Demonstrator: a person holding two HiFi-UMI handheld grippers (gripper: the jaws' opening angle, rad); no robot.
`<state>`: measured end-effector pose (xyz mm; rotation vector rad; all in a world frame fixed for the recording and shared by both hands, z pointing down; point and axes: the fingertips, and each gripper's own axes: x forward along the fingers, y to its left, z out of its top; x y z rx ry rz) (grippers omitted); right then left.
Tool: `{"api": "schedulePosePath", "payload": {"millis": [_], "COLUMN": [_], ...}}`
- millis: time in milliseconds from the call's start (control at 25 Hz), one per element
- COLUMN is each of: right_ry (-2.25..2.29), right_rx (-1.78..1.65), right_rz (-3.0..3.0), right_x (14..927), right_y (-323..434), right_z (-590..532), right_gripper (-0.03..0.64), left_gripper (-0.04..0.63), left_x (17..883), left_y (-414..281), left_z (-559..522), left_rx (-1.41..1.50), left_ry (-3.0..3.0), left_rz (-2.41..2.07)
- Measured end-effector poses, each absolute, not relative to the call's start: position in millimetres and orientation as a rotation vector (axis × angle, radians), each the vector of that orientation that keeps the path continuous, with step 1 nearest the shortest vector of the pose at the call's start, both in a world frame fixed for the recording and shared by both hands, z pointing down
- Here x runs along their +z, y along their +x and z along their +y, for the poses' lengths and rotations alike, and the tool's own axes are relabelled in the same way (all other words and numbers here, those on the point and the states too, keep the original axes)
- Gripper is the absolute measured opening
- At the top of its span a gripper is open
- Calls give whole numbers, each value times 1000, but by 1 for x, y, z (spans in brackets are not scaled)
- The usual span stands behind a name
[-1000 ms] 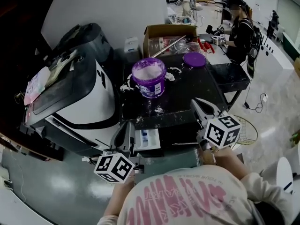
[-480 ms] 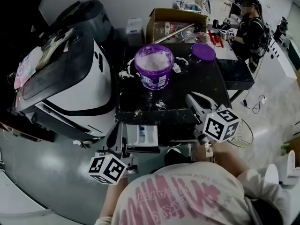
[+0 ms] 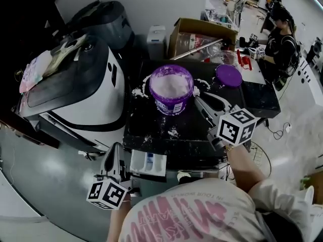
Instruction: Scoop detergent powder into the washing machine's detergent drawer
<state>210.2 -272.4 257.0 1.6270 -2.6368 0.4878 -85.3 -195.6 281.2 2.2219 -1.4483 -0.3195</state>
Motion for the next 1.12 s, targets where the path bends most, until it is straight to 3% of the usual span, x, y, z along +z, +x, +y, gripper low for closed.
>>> {"api": "schedulePosePath", "payload": {"millis": [120,840,1120], "right_ry": [1555,1268,1133], "right_rx": [474,401,322], "right_rz": [-2623,-2530,-2429], "right_x": [258,274,280], "right_y": [210,192,186], "right_z": [-297,-378,-388], "right_gripper": [122,130,63], "left_gripper": [0,0,0], "left_x": [286,304,301], "left_y": [-88,-123,-142], "left_z": [-195,-175,-171], "left_rx": [-323,-300,-310], "left_ry": [2175,1975,1940], "left_rz": [-1499,-1703,-1771]}}
